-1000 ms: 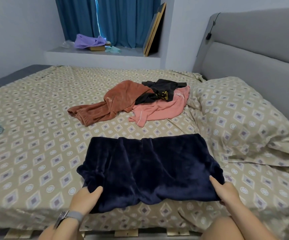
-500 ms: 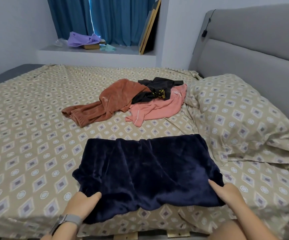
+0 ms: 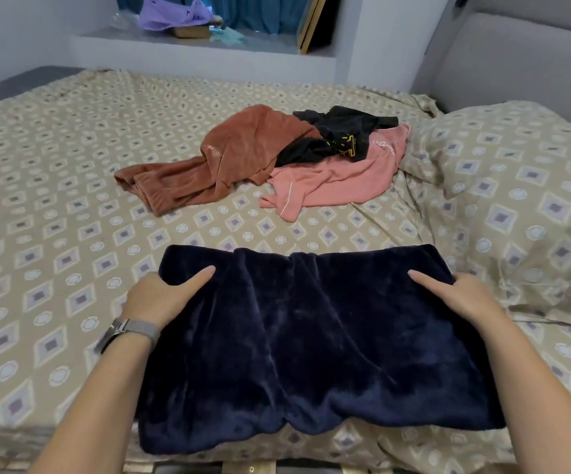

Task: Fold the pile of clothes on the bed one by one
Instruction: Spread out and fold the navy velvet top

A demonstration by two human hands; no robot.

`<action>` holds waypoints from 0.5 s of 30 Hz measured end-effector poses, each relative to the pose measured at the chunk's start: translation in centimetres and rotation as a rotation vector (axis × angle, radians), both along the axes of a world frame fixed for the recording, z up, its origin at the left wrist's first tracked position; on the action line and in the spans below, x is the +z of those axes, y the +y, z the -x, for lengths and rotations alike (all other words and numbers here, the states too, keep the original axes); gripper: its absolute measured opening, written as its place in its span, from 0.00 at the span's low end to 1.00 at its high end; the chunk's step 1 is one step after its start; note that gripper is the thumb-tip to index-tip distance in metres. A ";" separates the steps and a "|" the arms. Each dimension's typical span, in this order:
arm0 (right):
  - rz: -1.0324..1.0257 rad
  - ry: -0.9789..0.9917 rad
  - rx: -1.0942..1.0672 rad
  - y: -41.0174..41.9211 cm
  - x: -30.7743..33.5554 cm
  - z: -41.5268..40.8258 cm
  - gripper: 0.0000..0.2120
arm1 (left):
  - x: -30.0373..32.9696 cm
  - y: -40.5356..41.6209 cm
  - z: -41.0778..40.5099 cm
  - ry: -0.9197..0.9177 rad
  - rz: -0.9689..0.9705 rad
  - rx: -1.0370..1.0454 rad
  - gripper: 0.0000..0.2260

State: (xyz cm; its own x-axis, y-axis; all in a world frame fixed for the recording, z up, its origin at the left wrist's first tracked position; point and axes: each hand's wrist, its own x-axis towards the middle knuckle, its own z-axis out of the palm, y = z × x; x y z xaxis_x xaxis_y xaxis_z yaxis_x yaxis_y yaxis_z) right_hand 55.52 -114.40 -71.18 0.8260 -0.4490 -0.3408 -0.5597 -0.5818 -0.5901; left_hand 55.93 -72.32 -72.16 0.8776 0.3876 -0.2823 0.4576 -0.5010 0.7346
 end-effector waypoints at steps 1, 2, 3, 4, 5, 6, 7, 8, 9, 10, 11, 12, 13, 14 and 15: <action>0.003 0.021 0.026 -0.2 0.0 -1.1 0.34 | 0.2 0.0 -1.1 0.027 0.048 -0.031 0.23; 0.003 0.030 0.051 -0.6 0.0 -2.2 0.29 | 0.2 0.0 -2.2 0.034 0.100 -0.056 0.20; 0.004 0.024 0.076 -0.7 0.3 -3.1 0.24 | 0.4 0.0 -3.1 0.034 0.152 -0.060 0.16; 0.016 -0.003 0.088 -1.0 0.6 -4.1 0.21 | 0.4 0.6 -4.2 0.017 0.196 -0.041 0.14; 0.054 -0.038 0.091 -1.3 1.1 -5.1 0.22 | 0.5 1.0 -5.3 -0.028 0.219 0.002 0.13; 0.109 -0.095 0.087 -1.7 1.4 -6.2 0.23 | 0.6 1.6 -6.4 -0.070 0.231 0.050 0.14; 0.165 -0.165 0.065 -1.9 1.7 -7.2 0.24 | 0.8 2.3 -7.5 -0.106 0.243 0.094 0.15; 0.215 -0.242 0.033 -2.2 1.9 -8.3 0.24 | 1.0 2.8 -8.5 -0.125 0.276 0.134 0.18; 0.248 -0.315 -0.013 -2.3 1.9 -9.3 0.25 | 1.2 3.1 -9.5 -0.132 0.329 0.166 0.22; 0.252 -0.391 -0.071 -2.5 1.5 -10.3 0.25 | 1.1 3.2 -10.7 -0.139 0.395 0.200 0.27; 0.226 -0.468 -0.132 -2.3 1.2 -10.9 0.25 | 1.0 3.2 -11.7 -0.151 0.433 0.212 0.28; 0.178 -0.531 -0.181 -2.2 0.6 -11.5 0.24 | 0.7 3.0 -12.4 -0.167 0.409 0.189 0.23; 0.122 -0.561 -0.202 -1.9 0.0 -11.8 0.24 | 0.5 2.5 -12.8 -0.174 0.356 0.160 0.17; 0.053 -0.557 -0.193 -1.7 -0.8 -12.1 0.23 | -0.1 2.2 -13.2 -0.175 0.318 0.139 0.15; -0.034 -0.508 -0.151 -1.5 -1.6 -12.1 0.20 | -0.6 1.6 -13.5 -0.170 0.308 0.108 0.15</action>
State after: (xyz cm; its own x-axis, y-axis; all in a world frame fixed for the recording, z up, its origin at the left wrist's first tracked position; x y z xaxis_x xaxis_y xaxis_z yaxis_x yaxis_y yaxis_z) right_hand 67.60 -115.93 -72.77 0.8181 -0.5709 0.0689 -0.2742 -0.4926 -0.8259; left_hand 69.47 -70.75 -72.75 0.8807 0.3997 -0.2542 0.3544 -0.1998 0.9135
